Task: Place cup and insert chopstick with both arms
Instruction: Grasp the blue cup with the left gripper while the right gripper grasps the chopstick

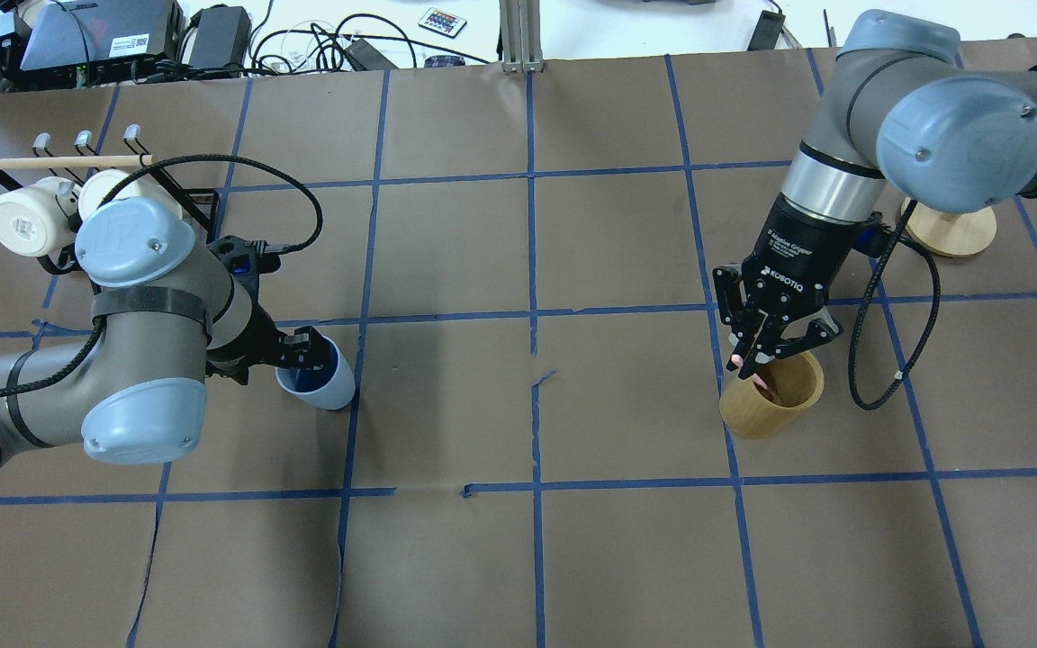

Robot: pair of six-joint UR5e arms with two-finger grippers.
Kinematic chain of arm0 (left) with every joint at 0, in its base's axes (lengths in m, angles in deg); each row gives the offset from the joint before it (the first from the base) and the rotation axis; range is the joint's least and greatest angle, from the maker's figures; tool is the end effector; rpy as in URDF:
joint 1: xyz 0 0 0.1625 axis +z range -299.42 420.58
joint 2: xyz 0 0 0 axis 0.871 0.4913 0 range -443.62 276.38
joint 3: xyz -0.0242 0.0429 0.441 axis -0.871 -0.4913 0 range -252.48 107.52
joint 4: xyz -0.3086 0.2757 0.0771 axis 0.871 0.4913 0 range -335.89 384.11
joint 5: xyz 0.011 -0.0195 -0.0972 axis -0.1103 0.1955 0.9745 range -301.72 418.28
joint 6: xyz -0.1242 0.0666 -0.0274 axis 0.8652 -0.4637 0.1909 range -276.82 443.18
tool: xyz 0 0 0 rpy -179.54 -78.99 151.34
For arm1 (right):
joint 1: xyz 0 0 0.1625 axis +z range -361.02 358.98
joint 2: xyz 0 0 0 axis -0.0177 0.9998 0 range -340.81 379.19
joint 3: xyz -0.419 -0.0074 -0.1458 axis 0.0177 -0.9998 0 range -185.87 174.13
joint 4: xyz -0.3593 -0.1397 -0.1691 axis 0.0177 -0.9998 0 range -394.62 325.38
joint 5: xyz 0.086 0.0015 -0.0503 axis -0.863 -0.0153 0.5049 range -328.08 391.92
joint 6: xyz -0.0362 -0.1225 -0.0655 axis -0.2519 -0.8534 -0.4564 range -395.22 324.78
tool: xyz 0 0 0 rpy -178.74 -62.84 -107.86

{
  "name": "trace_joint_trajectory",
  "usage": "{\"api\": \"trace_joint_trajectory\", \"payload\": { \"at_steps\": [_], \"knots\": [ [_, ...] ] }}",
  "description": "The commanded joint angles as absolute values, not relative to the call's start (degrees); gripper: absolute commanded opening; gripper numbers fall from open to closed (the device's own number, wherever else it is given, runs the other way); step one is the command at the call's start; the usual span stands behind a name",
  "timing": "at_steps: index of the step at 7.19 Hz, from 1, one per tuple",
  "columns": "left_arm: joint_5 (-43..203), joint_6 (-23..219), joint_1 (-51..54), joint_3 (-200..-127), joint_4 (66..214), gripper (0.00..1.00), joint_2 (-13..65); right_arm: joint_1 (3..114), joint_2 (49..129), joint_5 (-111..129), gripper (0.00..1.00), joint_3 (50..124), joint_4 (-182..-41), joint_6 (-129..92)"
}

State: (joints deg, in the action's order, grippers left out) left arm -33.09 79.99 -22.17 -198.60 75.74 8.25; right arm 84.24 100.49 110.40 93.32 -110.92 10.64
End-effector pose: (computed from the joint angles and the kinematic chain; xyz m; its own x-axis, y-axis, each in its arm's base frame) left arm -0.0745 -0.4429 0.2174 -0.9972 -0.0709 -0.0243 -0.0708 0.9975 -0.0052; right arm 0.1235 -0.4701 0.3065 -0.6234 0.7383 0.2574 0.7437 0.4582 0.4868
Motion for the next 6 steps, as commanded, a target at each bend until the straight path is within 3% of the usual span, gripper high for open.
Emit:
{"api": "trace_joint_trajectory", "payload": {
  "at_steps": [1,4,6],
  "knots": [
    [-32.95,80.11,-22.13,-198.43,76.15,0.0,8.66,83.89,100.84,110.49,0.06,91.96,-109.6,11.71],
    [-24.25,85.46,-23.18,-197.12,76.23,0.0,8.41,83.01,101.01,110.41,0.06,86.62,-102.06,11.62],
    [-24.95,97.79,-31.13,-193.0,76.23,0.0,10.06,83.01,101.01,108.32,0.06,80.73,-97.39,11.62]
  ]
}}
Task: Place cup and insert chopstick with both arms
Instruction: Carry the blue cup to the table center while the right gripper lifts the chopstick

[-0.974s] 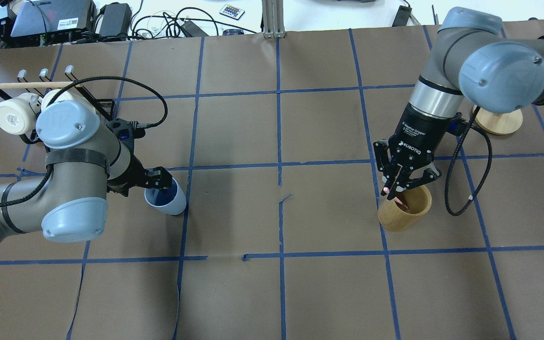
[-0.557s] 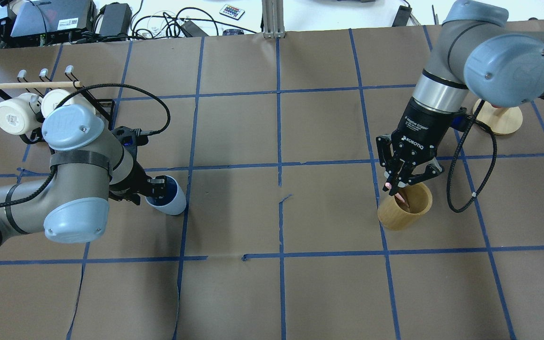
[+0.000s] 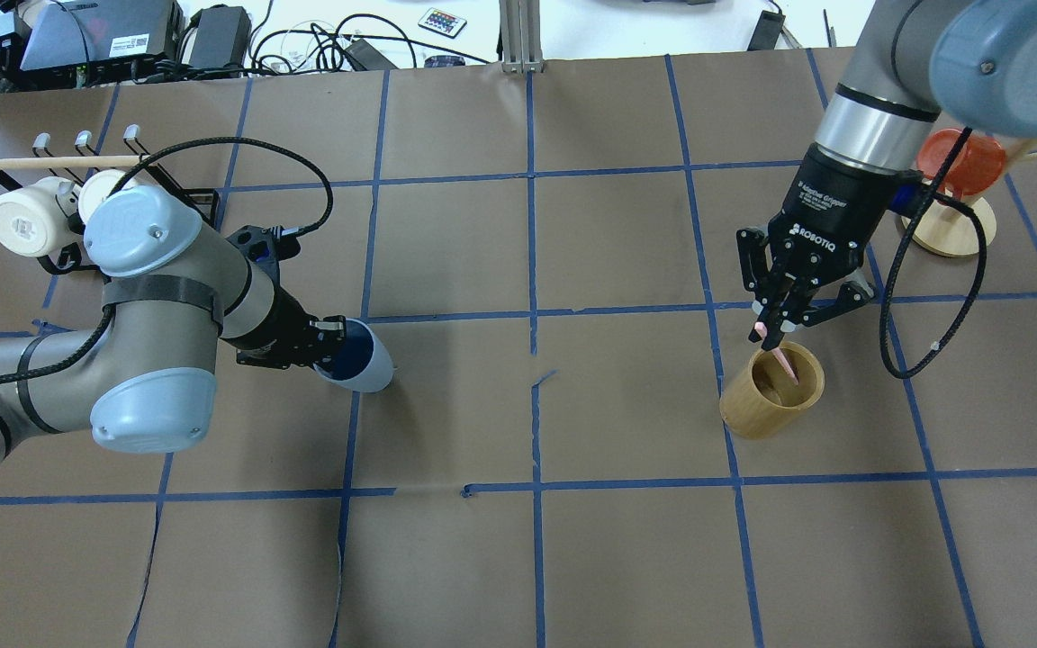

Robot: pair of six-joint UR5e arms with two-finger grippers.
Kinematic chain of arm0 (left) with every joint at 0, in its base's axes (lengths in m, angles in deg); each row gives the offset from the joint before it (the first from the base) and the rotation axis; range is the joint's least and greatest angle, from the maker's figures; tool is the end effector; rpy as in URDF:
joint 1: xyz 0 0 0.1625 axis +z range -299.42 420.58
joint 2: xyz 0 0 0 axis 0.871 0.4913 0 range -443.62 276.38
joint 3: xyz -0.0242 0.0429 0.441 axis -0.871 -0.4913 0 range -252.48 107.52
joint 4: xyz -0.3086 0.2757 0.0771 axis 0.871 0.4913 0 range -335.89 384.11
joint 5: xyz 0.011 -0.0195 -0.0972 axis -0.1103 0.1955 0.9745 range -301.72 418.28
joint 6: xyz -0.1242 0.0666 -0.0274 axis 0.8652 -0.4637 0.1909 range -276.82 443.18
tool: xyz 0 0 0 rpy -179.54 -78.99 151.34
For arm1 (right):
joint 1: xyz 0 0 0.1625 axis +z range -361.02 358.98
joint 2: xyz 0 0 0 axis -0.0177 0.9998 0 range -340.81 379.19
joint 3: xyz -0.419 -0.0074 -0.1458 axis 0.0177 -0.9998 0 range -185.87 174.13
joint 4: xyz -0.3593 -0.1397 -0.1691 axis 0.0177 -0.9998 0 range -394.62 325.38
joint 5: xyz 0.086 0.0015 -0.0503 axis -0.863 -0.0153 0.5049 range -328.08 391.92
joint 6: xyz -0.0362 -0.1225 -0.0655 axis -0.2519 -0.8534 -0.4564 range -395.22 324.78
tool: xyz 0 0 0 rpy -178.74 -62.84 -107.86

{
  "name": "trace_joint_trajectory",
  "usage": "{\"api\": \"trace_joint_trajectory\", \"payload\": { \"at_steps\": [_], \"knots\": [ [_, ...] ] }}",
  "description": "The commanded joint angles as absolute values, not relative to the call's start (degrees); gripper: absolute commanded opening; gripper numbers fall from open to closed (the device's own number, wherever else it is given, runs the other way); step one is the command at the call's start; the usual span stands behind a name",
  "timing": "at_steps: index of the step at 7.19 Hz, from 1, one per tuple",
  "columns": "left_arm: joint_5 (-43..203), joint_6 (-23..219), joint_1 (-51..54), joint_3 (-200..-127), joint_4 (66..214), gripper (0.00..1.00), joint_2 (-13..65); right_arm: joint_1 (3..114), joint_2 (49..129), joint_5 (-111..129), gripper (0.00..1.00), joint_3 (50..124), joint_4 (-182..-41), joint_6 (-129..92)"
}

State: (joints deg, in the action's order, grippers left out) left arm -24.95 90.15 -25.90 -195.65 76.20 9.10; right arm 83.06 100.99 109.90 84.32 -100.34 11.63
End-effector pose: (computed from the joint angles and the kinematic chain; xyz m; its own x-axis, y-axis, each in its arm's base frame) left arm -0.1223 -0.4577 0.2327 -0.9766 -0.1775 0.1211 -0.1812 0.9832 -0.0206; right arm 0.1142 -0.4807 0.3715 -0.5940 0.7564 0.2739 0.7607 0.4174 0.4970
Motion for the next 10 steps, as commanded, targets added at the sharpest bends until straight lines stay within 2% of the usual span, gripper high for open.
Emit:
{"api": "trace_joint_trajectory", "payload": {
  "at_steps": [1,4,10],
  "knots": [
    [-24.95,106.65,-36.4,-188.89,76.41,0.0,13.03,82.92,101.01,105.25,0.06,78.88,-97.37,11.71],
    [-29.59,122.67,-46.62,-182.36,75.62,0.0,21.03,82.74,101.1,97.68,0.06,75.79,-97.2,12.15],
    [-30.41,128.97,-50.52,-177.25,75.09,0.0,26.14,82.57,100.93,84.94,0.04,74.29,-97.46,12.06]
  ]
}}
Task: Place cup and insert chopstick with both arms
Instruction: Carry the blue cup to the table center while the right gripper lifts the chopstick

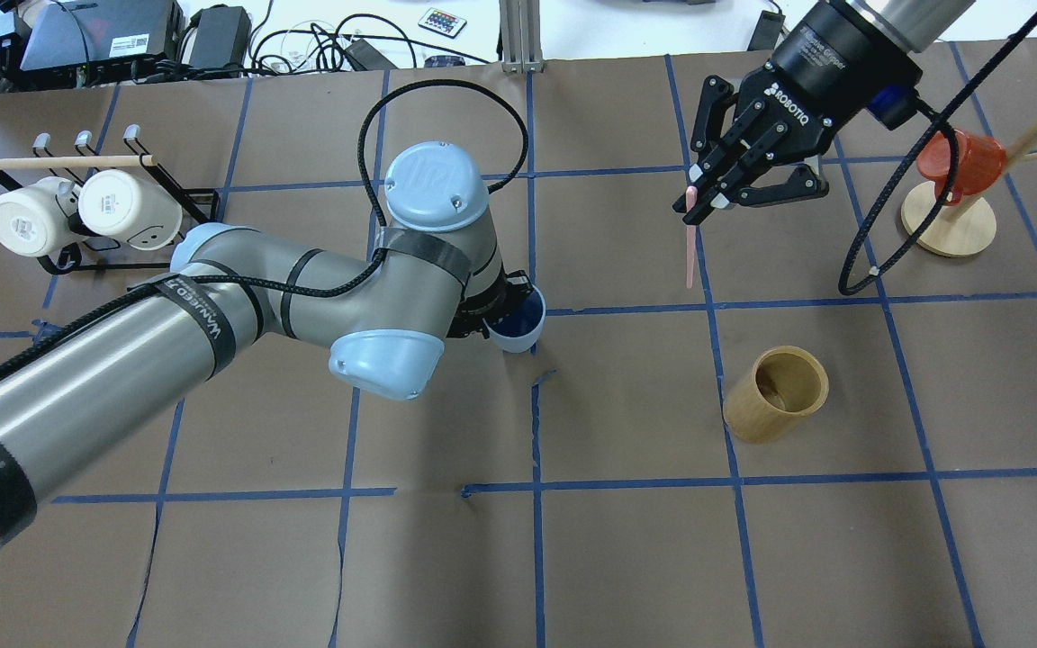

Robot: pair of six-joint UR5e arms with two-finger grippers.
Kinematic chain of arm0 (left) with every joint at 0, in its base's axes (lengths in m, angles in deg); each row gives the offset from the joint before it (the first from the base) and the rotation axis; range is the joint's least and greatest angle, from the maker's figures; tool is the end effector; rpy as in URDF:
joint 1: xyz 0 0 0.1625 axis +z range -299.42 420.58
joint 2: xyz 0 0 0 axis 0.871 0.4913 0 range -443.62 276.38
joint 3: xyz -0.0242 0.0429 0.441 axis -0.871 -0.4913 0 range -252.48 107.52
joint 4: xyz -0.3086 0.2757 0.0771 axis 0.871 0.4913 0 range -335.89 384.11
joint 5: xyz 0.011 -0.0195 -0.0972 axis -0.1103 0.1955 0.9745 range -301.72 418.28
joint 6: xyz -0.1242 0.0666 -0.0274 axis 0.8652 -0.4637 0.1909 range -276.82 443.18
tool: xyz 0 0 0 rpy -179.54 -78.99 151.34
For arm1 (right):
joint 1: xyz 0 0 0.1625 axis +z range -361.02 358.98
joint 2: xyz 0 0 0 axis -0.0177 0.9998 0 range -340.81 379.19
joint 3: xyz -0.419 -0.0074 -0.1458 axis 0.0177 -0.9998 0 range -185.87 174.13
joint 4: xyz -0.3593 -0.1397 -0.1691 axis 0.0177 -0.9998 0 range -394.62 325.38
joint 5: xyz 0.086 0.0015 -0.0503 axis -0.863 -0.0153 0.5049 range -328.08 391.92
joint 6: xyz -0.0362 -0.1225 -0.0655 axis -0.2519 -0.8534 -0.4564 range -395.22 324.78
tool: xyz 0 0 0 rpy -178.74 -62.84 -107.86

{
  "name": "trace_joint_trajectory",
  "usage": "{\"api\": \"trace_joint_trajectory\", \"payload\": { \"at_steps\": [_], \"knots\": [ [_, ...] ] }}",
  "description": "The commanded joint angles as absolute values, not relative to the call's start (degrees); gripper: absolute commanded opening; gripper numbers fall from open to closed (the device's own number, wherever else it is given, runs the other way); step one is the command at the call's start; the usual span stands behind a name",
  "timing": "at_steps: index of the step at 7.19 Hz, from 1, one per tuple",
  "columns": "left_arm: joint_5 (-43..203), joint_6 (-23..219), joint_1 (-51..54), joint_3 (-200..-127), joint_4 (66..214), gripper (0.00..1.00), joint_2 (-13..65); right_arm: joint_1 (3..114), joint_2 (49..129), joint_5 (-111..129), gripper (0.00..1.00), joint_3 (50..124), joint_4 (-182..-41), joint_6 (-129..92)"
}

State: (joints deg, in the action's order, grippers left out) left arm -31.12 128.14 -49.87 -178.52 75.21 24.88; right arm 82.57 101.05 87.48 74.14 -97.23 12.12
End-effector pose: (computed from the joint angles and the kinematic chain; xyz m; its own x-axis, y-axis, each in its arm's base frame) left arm -0.3290 -0.4965 0.2214 -0.9089 -0.4124 0.0610 -0.4154 0.9085 -0.0464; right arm 0.1572 -0.5215 0.4649 -0.4628 0.8860 -0.0288 0.6510 0.3617 0.6674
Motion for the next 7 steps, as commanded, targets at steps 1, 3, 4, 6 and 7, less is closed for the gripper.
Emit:
{"api": "trace_joint_trajectory", "payload": {
  "at_steps": [1,3,4,6,7],
  "knots": [
    [-28.31,129.06,-50.52,-176.2,75.35,0.0,26.42,82.57,101.01,84.39,0.04,74.29,-97.55,12.06],
    [-28.9,127.4,-50.34,-176.1,75.45,0.8,25.72,82.57,101.01,85.27,0.04,74.29,-97.55,11.89],
    [-29.17,123.3,-49.82,-176.1,76.05,0.85,24.24,82.39,101.01,84.83,0.04,74.29,-97.55,11.8],
    [-29.17,114.16,-44.66,-175.23,80.08,0.94,19.85,81.87,101.1,84.48,0.04,74.29,-97.46,11.54],
    [-29.34,106.2,-41.15,-175.05,83.14,1.0,16.78,82.3,101.19,81.52,0.04,74.03,-97.55,11.8]
  ]
}}
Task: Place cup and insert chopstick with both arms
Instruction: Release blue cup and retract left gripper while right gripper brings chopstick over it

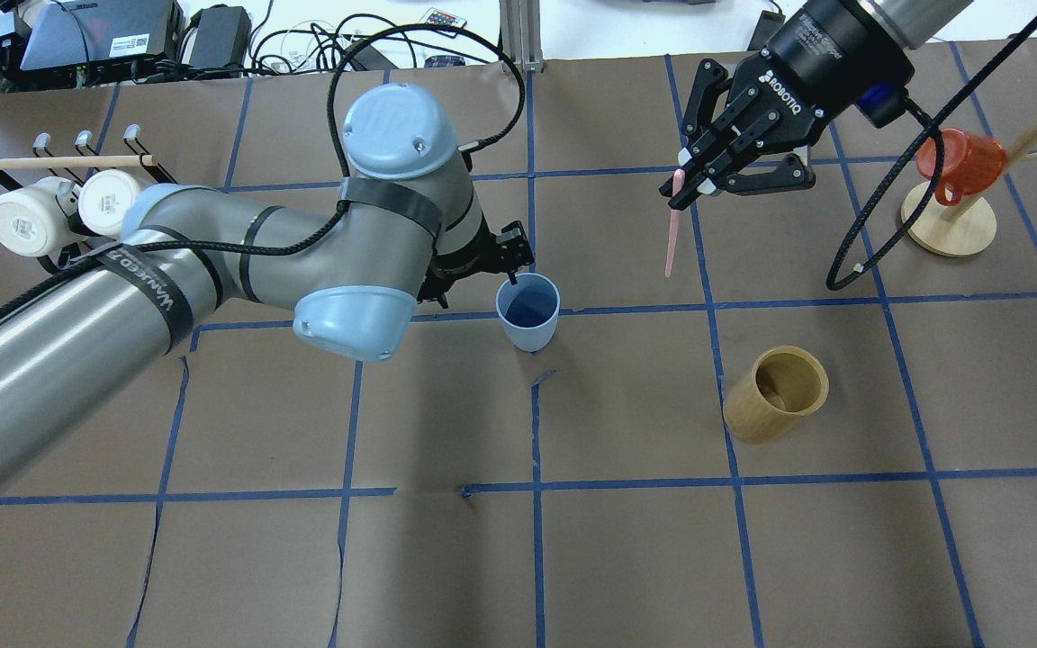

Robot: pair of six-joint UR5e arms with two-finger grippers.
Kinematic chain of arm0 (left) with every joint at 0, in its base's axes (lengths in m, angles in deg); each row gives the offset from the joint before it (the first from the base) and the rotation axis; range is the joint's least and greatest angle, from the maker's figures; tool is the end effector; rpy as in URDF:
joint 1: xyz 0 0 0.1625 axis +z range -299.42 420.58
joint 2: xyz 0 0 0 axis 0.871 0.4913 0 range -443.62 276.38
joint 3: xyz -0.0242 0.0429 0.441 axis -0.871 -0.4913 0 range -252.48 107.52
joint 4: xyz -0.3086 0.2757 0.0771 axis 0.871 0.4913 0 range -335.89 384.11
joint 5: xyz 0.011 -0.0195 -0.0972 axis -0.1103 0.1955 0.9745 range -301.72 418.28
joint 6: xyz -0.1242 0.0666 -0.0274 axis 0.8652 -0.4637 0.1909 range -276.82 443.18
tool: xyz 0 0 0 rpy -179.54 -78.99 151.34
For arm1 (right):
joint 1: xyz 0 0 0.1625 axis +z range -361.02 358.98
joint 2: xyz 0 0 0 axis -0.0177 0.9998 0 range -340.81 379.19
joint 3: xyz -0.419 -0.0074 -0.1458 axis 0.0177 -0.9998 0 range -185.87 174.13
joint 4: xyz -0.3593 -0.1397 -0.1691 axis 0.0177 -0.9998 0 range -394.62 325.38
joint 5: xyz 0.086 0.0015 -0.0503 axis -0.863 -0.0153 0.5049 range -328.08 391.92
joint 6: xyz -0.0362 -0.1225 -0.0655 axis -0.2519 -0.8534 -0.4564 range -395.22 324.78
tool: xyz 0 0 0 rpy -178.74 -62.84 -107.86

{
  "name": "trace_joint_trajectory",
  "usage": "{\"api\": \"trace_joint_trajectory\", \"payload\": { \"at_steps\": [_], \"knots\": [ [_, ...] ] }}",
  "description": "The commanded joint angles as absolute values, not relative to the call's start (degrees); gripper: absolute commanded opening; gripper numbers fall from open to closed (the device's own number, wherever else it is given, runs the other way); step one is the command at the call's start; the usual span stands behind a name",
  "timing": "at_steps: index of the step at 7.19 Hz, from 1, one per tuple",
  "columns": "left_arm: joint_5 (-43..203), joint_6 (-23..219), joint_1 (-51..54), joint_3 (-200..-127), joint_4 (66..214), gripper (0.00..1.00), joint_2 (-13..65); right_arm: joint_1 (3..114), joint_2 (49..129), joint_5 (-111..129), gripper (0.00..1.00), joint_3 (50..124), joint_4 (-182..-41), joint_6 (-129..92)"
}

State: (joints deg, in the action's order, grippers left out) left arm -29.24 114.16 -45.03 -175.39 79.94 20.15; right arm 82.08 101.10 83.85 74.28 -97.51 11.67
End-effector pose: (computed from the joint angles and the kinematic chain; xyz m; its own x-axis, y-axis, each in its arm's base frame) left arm -0.2904 -0.5211 0.2850 -0.9610 -0.2564 0.1038 -0.2658 0.9599 -0.0896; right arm 0.1597 -0.5262 0.4693 -0.4331 0.8988 -0.0683 0.6217 0.3527 0.6994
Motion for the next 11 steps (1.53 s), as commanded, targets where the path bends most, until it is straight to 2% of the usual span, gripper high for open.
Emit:
{"api": "trace_joint_trajectory", "payload": {
  "at_steps": [1,3,6,11],
  "knots": [
    [-30.21,100.21,-37.2,-175.05,85.26,1.0,14.14,82.39,100.84,77.4,0.04,74.63,-97.9,11.54],
    [-30.75,92.87,-31.21,-174.09,89.14,1.0,11.22,82.74,99.61,72.37,0.01,75.86,-98.69,11.62],
    [-34.09,92.16,-30.92,-161.99,102.28,1.0,13.5,85.89,97.77,67.43,0.01,81.13,-108.07,12.06],
    [-34.53,86.74,-28.91,-159.93,107.5,1.0,12.19,86.96,94.43,67.34,0.01,81.76,-108.19,12.15]
  ]
}}
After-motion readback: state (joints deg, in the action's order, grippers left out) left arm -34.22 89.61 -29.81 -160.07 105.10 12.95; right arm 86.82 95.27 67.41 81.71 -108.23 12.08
